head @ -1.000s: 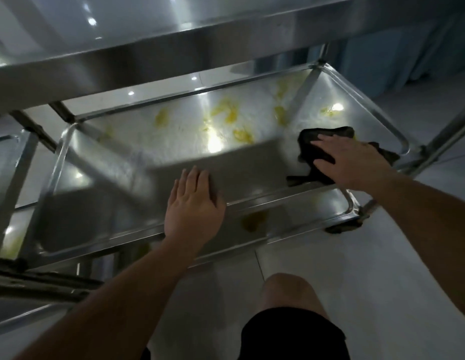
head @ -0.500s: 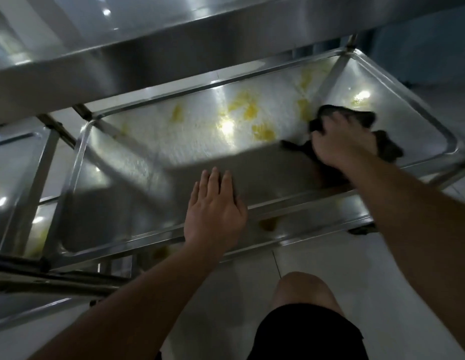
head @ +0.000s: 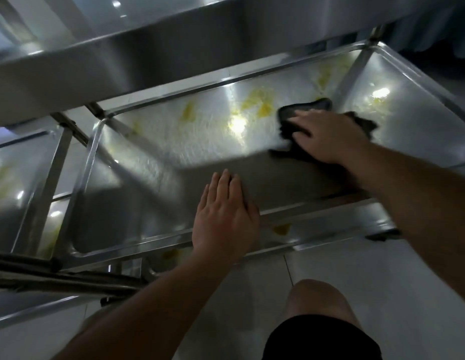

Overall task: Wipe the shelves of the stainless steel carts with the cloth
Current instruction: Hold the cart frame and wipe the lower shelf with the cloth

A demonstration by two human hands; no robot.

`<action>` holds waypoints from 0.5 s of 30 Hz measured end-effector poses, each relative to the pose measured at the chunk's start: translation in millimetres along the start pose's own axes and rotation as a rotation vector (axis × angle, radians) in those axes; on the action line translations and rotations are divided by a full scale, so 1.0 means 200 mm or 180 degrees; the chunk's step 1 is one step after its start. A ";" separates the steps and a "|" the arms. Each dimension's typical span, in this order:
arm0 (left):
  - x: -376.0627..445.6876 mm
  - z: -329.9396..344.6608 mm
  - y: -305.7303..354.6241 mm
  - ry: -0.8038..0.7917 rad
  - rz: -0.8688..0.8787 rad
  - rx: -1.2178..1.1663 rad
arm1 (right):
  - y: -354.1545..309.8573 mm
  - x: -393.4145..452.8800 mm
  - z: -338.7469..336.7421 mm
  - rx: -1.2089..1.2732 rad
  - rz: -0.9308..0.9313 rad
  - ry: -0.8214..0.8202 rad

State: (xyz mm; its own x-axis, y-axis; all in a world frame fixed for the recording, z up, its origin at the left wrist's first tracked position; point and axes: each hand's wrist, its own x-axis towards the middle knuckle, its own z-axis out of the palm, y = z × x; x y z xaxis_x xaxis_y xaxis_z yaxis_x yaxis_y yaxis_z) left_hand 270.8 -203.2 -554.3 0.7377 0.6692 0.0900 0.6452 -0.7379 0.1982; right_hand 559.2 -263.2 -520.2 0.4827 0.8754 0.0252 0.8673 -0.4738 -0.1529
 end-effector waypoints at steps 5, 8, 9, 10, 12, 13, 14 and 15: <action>-0.01 0.00 0.00 0.0034 0.0021 0.0072 | 0.57 -0.08 -0.09 -0.0168 0.0985 -0.0023; -0.01 -0.01 0.02 -0.0023 -0.0016 0.0061 | 0.59 -0.08 -0.11 -0.0250 0.1432 -0.0050; 0.00 -0.01 0.02 -0.0042 -0.0034 0.0053 | 0.54 -0.07 -0.10 -0.0201 0.1531 -0.0045; 0.00 -0.01 0.02 -0.0049 -0.0045 0.0038 | 0.45 -0.06 -0.10 -0.0130 0.1530 -0.0055; 0.00 -0.02 0.03 -0.0059 -0.0051 -0.0001 | 0.25 -0.04 -0.08 -0.0065 0.1117 -0.0097; 0.00 -0.02 0.02 -0.0056 -0.0054 -0.0014 | 0.13 -0.03 -0.06 -0.0072 0.0749 -0.0126; 0.00 -0.02 0.03 -0.0053 -0.0058 -0.0013 | 0.00 -0.05 -0.04 -0.0061 0.0377 -0.0202; 0.00 -0.02 0.02 -0.0050 -0.0063 0.0000 | -0.12 -0.07 -0.01 -0.0082 -0.0009 -0.0290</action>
State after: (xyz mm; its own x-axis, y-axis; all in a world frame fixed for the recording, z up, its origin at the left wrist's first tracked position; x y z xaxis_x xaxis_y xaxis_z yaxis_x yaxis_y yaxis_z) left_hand 273.2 -206.5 -549.2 0.7279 0.6821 0.0707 0.6596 -0.7246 0.1998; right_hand 532.5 -264.7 -514.5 0.4682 0.8812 -0.0646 0.8720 -0.4727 -0.1275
